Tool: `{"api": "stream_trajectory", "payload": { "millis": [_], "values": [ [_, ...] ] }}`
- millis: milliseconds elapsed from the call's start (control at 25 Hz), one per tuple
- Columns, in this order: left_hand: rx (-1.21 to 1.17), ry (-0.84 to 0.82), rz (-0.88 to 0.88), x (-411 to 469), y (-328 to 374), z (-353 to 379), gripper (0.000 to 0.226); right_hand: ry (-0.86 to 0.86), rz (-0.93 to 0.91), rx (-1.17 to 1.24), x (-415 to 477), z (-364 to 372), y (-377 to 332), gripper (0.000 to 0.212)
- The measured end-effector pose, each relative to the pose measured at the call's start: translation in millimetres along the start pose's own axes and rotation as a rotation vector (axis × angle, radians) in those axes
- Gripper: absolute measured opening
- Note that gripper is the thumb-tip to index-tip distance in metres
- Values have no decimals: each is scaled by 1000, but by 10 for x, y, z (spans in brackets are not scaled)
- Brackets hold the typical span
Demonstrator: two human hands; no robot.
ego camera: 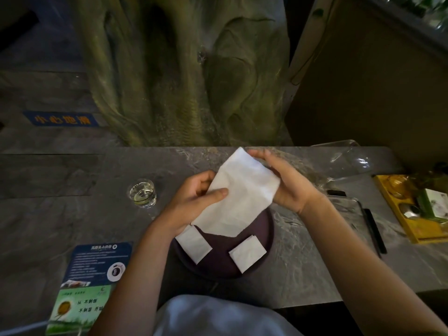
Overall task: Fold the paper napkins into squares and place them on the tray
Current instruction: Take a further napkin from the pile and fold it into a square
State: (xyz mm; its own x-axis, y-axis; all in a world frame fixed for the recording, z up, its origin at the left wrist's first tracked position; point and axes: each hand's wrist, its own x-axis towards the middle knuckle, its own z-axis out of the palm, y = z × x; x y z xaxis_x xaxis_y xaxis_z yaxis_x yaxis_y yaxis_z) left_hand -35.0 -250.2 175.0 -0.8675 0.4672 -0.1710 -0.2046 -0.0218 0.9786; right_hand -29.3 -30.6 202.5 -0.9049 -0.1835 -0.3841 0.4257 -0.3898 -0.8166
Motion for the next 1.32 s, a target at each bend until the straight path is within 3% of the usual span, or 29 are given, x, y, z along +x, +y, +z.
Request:
{"api": "stream_trajectory", "payload": {
  "millis": [120, 320, 440, 640, 760, 920, 1200, 1320],
  "values": [
    [-59, 100, 18, 27, -5, -6, 26, -85, 14, 282, 6, -76, 217, 75],
    [-41, 204, 112, 39, 11, 62, 54, -32, -141, 276, -79, -60, 391, 54],
    [40, 224, 170, 55, -22, 58, 55, -6, -203, 126, -93, -30, 380, 48],
    [226, 240, 230, 113, -47, 50, 30, 27, -291, -124, -85, -15, 344, 36],
    [290, 269, 232, 128, -63, 37, 25, 61, -388, -444, -92, 4, 334, 46],
    [409, 314, 247, 154, -75, 6, 24, 259, -459, -815, -65, 14, 341, 35],
    [537, 342, 292, 150, -23, 22, 11, 391, -500, -949, -57, -57, 354, 9],
    [395, 270, 211, 159, -14, 23, 9, 358, -479, -910, -74, -45, 340, 4]
  ]
}}
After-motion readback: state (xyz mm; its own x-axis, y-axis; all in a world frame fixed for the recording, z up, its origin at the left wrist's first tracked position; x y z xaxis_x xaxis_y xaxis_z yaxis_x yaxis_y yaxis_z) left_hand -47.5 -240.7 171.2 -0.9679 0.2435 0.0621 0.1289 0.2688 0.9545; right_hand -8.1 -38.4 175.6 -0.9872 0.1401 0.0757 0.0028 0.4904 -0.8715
